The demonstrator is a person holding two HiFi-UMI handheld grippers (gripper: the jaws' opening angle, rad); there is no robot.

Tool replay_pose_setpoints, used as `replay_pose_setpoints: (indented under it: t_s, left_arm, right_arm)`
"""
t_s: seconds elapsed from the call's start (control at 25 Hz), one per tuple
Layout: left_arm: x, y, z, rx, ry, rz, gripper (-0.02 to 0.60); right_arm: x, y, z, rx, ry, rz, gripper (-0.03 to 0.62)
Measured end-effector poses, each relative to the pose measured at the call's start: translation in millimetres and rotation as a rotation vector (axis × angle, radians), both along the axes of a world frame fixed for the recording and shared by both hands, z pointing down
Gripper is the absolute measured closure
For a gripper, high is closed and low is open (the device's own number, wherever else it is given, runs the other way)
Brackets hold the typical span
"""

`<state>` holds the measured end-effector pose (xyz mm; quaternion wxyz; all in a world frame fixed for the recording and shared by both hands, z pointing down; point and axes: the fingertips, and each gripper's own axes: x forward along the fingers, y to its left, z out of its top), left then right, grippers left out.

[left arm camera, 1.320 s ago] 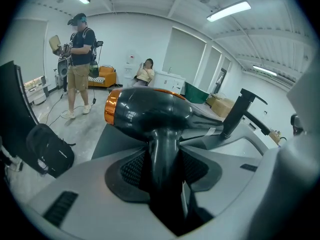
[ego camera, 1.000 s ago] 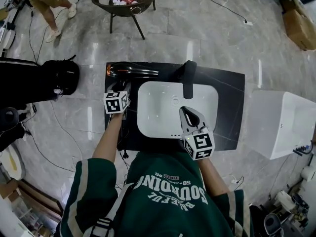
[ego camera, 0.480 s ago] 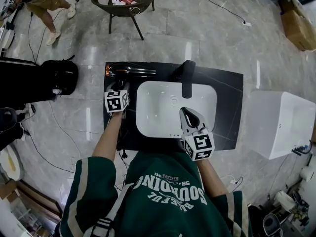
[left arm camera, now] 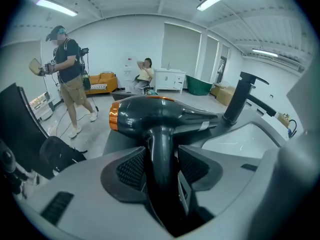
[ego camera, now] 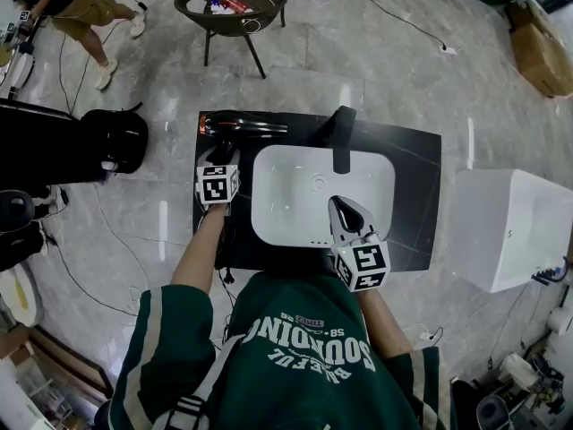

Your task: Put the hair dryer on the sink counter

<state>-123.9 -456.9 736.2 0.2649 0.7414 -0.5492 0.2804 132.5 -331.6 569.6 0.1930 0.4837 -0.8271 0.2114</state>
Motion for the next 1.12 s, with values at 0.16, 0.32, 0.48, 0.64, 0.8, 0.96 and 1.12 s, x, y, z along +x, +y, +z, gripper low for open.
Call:
replay_pose_setpoints:
  t_s: [0.16, 0.32, 0.48, 0.64, 0.8, 0.96, 1.12]
  left_arm:
    - [0, 12, -12, 0.020, -0.010, 0.001, 0.385]
    - [1, 26, -32, 0.058, 0.000, 0.015, 0.387]
    - [8, 40, -55, 0.099, 0.025, 0.046, 0.392]
    - [19, 55, -81, 0.145, 0.031, 0.081, 0.438]
    - [28, 70, -104, 0.187, 0.026, 0.095, 0.512]
    - [33, 85, -124, 0.213, 0.020, 0.099, 0.558]
    - [38, 103, -145, 0.245, 0.039, 0.107, 0.571]
  right_arm:
    - [-2, 8, -6, 0.015, -0.009, 0.004, 0.549]
    - [-5, 15, -16, 0.040, -0.015, 0.008, 0.549]
    - [-9, 25, -26, 0.061, -0.020, 0.008, 0.549]
    - [-11, 36, -34, 0.090, -0.024, 0.009, 0.549]
    - [-10, 47, -44, 0.117, -0.028, 0.018, 0.549]
    - [-9, 58, -52, 0.139, -0.025, 0.034, 0.549]
    - [-6, 69, -58, 0.158, -0.024, 0.050, 0.549]
